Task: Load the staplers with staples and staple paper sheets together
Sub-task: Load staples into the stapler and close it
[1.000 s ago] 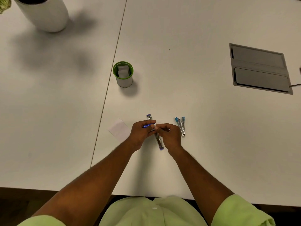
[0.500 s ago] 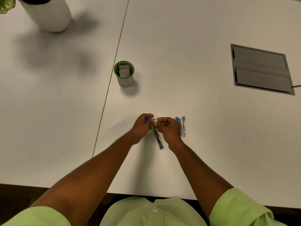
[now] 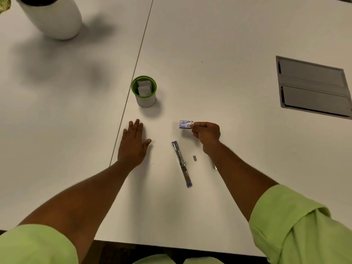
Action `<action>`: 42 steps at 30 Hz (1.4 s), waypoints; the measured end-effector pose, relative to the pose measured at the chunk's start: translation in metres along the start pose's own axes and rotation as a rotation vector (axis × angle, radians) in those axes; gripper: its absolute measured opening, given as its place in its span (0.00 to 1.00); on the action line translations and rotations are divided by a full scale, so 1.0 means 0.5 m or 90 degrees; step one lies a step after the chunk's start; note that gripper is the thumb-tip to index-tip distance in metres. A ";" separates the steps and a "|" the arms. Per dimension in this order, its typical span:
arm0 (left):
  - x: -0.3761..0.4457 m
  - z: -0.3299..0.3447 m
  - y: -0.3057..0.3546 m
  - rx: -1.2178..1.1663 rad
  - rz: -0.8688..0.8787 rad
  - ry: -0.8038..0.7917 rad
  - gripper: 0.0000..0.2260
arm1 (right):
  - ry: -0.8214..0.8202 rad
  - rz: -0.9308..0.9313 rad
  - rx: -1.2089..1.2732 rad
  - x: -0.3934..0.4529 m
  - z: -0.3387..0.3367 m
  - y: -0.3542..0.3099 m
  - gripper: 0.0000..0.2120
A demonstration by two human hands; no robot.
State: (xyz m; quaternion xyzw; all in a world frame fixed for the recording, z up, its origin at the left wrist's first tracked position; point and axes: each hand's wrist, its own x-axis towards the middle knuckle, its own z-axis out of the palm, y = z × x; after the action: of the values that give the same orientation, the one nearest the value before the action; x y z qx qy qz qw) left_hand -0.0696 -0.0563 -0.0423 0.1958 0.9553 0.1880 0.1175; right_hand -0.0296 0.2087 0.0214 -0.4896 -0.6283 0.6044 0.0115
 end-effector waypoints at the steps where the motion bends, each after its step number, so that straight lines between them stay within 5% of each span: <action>1: 0.014 -0.001 -0.009 0.015 0.012 -0.008 0.31 | 0.002 -0.004 -0.011 0.013 0.003 -0.007 0.05; 16: 0.128 0.045 -0.017 0.091 -0.004 -0.030 0.33 | 0.007 -0.053 -0.068 0.142 0.094 -0.067 0.09; 21: 0.133 0.043 -0.022 0.107 -0.003 -0.043 0.34 | 0.052 -0.081 -0.105 0.156 0.124 -0.058 0.01; 25: 0.134 0.045 -0.023 0.110 0.001 -0.046 0.35 | 0.058 -0.101 -0.138 0.163 0.125 -0.051 0.03; 42: 0.107 -0.001 0.047 0.067 -0.024 -0.099 0.33 | 0.003 -0.309 -0.372 -0.018 -0.046 0.135 0.07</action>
State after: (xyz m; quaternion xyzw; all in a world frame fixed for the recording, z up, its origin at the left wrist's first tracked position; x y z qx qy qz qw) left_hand -0.1099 -0.0141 -0.0403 0.1980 0.9552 0.1199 0.1845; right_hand 0.0296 0.2061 -0.0192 -0.3103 -0.8719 0.3784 0.0157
